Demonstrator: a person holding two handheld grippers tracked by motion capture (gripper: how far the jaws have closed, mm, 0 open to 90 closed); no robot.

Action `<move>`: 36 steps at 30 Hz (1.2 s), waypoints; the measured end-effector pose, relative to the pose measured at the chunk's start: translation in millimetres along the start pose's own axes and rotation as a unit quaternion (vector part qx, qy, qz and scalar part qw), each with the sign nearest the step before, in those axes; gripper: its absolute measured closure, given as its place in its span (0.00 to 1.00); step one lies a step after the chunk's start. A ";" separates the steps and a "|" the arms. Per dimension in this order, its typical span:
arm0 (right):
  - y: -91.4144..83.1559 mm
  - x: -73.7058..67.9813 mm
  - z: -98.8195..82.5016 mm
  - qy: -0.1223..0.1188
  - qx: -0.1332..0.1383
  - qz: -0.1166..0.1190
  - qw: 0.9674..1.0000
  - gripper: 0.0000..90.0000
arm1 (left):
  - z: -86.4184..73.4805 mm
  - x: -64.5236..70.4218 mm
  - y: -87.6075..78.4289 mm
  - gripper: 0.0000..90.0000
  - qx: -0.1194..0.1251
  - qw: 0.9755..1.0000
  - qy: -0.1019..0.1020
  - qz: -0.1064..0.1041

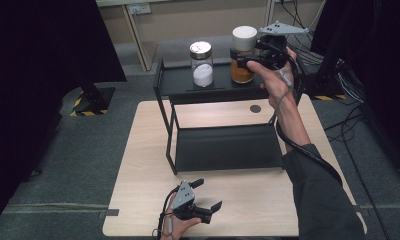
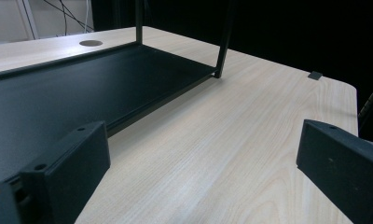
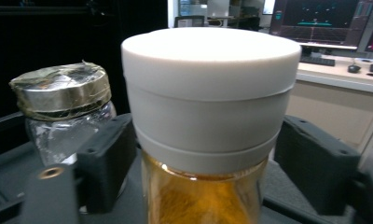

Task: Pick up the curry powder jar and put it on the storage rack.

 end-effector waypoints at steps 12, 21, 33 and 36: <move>-16.7 -2.2 -1.9 -0.006 0.002 0.002 1.000 0.03 | 0.0 0.1 0.2 0.02 -0.001 1.000 -0.001 0.002; -35.2 1.2 -14.1 0.001 0.014 0.011 1.000 0.01 | -0.2 0.0 0.4 0.02 -0.001 1.000 -0.001 0.002; -59.7 0.1 -40.3 -0.003 0.027 0.020 0.999 0.00 | -0.6 0.2 1.6 0.02 -0.004 1.000 -0.001 0.001; -65.5 0.9 -49.7 -0.001 0.029 0.027 0.999 0.00 | -0.9 -0.2 1.6 0.02 -0.003 1.000 -0.003 0.002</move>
Point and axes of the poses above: each handheld gripper's, and its own axes: y roughly forward along the jaws, z roughly out of its top, x roughly to its right, the point moved 1 cm from there along y, roughly forward along the jaws, and after that the axes turned 3 degrees about -x, right-handed, at the moved point
